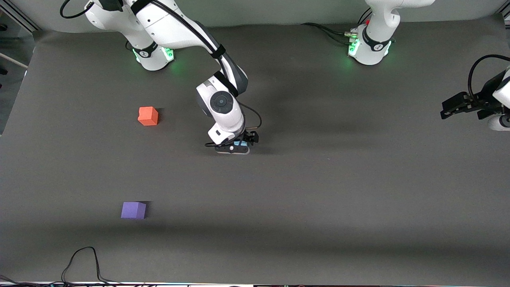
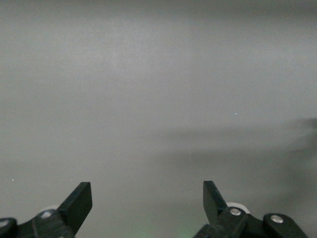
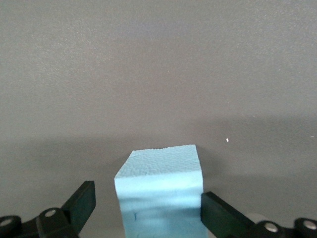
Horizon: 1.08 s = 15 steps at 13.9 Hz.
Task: Place blue block between orange and purple blocks
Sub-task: 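Grasp the blue block with the right gripper and lift it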
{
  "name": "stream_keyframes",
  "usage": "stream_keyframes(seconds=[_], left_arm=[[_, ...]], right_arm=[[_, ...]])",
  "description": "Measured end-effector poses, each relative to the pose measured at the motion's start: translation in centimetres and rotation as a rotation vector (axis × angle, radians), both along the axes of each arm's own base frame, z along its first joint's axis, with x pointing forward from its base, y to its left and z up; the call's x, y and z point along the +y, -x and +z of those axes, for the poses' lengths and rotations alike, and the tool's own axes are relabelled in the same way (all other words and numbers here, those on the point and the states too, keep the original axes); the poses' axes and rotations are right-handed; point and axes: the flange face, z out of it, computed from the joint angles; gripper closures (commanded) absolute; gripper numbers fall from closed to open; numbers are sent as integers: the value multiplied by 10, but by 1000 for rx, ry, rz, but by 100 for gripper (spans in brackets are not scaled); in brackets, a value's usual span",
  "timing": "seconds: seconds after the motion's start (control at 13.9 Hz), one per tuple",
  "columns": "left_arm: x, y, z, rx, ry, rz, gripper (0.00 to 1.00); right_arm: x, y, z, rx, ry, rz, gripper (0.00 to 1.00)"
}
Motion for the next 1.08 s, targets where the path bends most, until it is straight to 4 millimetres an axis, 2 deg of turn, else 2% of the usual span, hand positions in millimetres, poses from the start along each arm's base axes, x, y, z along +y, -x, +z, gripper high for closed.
stream_keyframes(seconds=[0.29,0.5,0.94,1.01,1.08], left_arm=[[-14,-4,-4,-4,-1,-22,0],[-13,-5,-8,1,-1,-21,0],[-11,-10,-10,-12,-1,-18,0],[-13,-11,-13,-8,0,-21,0],[-15,-11,-14,-6,0,-25,0]], right_arm=[[4,3,-2,-3,-1,9,0],[7,8,-5,-9,-3,19,0],[1,21,-31,-21,2,25,0],[2,22,-31,-20,3,27,1],[2,22,-31,-20,2,27,9]])
